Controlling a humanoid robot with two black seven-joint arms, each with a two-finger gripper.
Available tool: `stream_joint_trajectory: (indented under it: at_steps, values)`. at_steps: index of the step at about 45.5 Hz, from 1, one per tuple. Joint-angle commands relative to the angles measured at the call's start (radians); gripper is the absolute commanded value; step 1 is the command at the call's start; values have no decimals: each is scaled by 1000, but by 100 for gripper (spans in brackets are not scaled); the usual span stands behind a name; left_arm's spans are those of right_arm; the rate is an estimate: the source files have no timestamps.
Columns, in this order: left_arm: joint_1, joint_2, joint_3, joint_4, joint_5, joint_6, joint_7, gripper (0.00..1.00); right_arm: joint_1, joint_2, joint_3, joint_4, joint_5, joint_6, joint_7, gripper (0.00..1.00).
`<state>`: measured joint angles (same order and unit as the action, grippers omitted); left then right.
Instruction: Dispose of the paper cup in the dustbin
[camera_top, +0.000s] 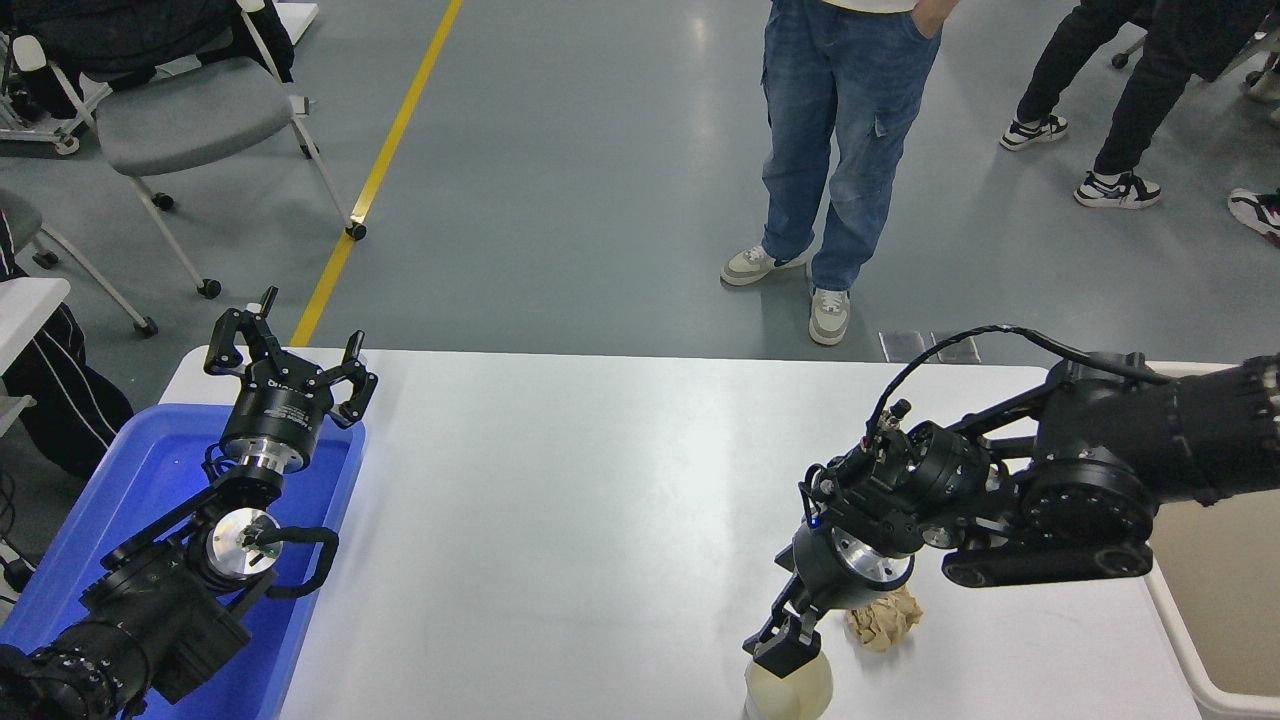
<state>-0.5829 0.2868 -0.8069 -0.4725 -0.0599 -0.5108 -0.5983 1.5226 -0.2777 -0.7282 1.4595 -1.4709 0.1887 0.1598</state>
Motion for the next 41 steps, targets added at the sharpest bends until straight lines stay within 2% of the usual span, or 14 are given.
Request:
stream_joint_trajectory:
  at_steps: [1, 13, 18, 26, 29, 31, 34, 36, 38, 40, 41]
  values:
    - [0, 0, 0, 0, 0, 0, 0, 100, -27, -35, -25, -10, -85, -28, 41, 99]
    - [0, 0, 0, 0, 0, 0, 0, 100, -73, -44, -25, -30, -95, -32, 41, 98]
    - [0, 0, 0, 0, 0, 0, 0, 100, -74, -43, -23, -34, -94, -32, 41, 89]
    - [0, 0, 0, 0, 0, 0, 0, 100, -74, -38, -20, -44, -95, -38, 41, 65]
    - [0, 0, 0, 0, 0, 0, 0, 100, -74, -38, -20, -47, -95, -38, 40, 60]
    - [0, 0, 0, 0, 0, 1, 0, 100, -74, -37, -20, -51, -95, -38, 41, 46]
    - [0, 0, 0, 0, 0, 0, 0, 100, -74, -35, -20, -64, -95, -38, 41, 31]
    - [0, 0, 0, 0, 0, 0, 0, 100, -73, -35, -22, -68, -95, -37, 40, 13]
    - [0, 0, 0, 0, 0, 0, 0, 100, -73, -35, -22, -71, -94, -37, 40, 9]
    - [0, 0, 0, 0, 0, 0, 0, 100, -71, -35, -22, -74, -88, -37, 40, 0]
    - [0, 0, 0, 0, 0, 0, 0, 100, -67, -38, -22, -74, -83, -37, 40, 0]
